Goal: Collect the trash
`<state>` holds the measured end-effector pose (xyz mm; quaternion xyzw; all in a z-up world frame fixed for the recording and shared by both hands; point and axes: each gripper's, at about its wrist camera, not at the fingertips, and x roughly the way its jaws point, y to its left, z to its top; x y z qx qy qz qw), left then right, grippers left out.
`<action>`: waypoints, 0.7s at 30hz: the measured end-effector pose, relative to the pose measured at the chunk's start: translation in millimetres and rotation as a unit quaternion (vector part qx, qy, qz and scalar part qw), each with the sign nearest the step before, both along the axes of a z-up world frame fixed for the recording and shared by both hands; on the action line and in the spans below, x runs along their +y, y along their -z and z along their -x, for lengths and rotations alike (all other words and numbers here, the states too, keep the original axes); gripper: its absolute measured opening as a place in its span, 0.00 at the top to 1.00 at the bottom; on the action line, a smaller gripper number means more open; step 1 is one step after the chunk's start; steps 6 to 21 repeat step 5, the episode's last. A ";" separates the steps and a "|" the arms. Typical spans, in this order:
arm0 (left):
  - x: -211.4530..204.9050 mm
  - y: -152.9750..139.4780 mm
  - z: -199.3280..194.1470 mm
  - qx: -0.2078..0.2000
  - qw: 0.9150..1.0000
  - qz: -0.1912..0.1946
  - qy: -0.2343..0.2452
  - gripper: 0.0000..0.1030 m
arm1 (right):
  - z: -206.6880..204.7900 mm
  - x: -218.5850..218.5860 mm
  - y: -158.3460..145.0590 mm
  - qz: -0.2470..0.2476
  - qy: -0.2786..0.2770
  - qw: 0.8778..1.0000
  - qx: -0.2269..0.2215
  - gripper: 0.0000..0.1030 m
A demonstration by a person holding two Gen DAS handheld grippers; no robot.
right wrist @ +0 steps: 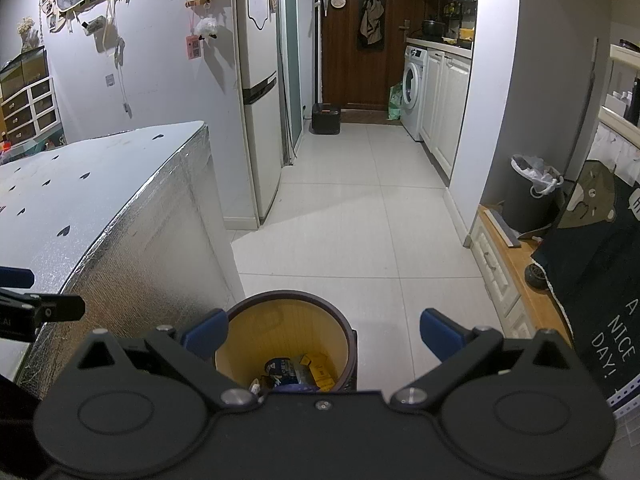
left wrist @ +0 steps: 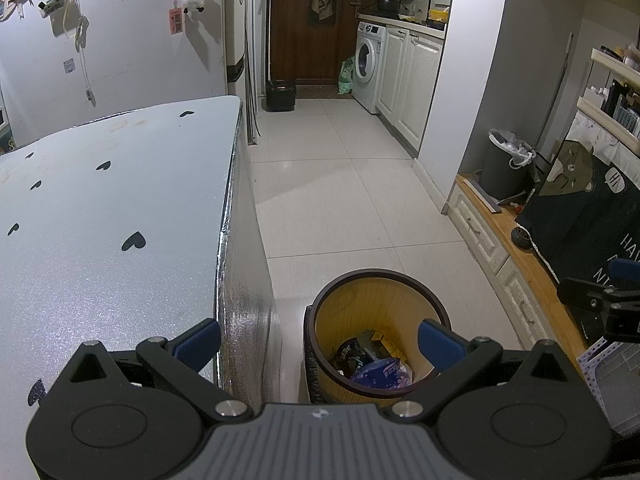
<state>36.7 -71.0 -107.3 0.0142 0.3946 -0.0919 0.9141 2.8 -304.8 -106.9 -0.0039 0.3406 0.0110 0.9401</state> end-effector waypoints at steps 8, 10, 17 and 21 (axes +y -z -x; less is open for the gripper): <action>-0.5 -0.3 -0.2 0.000 1.000 0.000 -0.002 0.00 | -0.1 -0.1 0.0 0.000 0.000 1.000 0.000 0.00; -0.5 -0.3 -0.2 0.000 1.000 0.000 -0.002 0.00 | -0.1 -0.1 0.0 0.000 0.000 1.000 0.000 0.00; -0.5 -0.3 -0.2 0.000 1.000 0.000 -0.002 0.00 | -0.1 -0.1 0.0 0.000 0.000 1.000 0.000 0.00; -0.5 -0.3 -0.2 0.000 1.000 0.000 -0.002 0.00 | -0.1 -0.1 0.0 0.000 0.000 1.000 0.000 0.00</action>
